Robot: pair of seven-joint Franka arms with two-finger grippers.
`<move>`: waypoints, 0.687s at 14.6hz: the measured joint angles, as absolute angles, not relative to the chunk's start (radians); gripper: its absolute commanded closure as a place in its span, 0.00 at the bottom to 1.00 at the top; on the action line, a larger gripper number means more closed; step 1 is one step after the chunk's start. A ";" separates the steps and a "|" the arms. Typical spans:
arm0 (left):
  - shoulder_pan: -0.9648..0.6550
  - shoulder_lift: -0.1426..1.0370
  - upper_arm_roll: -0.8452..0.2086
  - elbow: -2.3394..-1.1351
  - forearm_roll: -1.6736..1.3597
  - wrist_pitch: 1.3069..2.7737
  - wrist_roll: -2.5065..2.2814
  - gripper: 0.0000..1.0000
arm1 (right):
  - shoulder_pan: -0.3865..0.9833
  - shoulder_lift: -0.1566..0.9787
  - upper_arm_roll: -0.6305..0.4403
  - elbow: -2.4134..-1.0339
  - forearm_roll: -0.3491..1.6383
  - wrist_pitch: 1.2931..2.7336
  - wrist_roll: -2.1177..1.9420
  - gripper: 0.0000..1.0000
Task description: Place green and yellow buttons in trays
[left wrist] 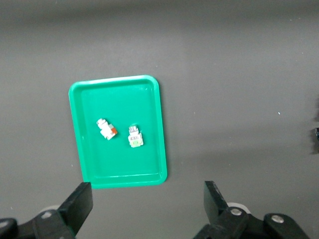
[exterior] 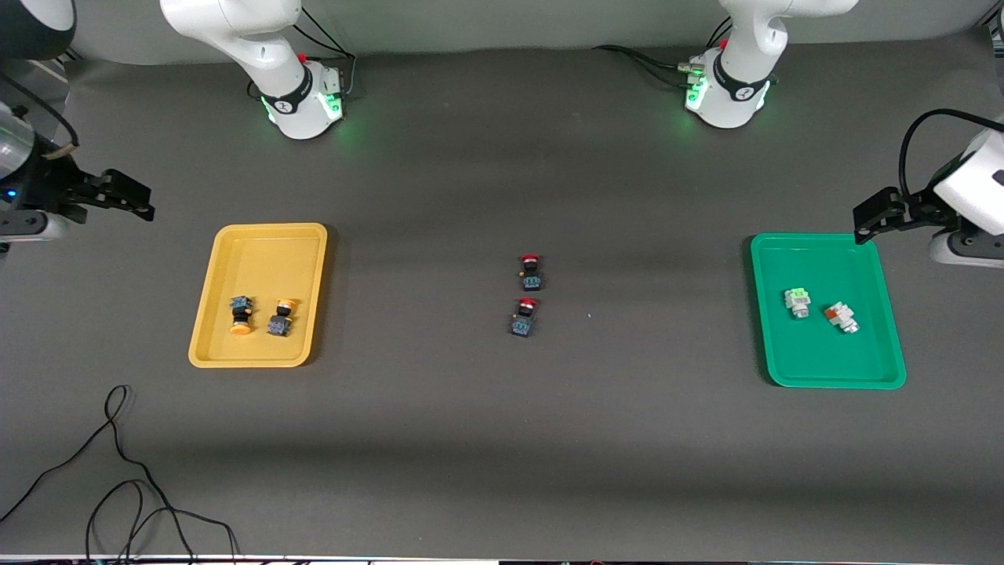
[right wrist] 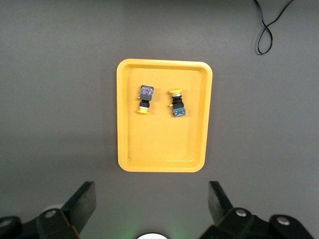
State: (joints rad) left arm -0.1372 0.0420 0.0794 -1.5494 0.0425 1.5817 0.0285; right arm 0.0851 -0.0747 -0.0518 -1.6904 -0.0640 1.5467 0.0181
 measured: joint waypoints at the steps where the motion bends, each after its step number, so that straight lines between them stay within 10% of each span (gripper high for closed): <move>1: -0.137 0.041 0.080 -1.549 0.042 1.579 0.014 0.01 | 0.085 -0.074 -0.044 -1.690 -0.064 1.548 0.025 0.00; 10: -0.137 0.040 0.081 -1.550 0.019 1.545 -0.118 0.01 | 0.084 0.106 -0.044 -1.411 -0.066 1.413 0.028 0.00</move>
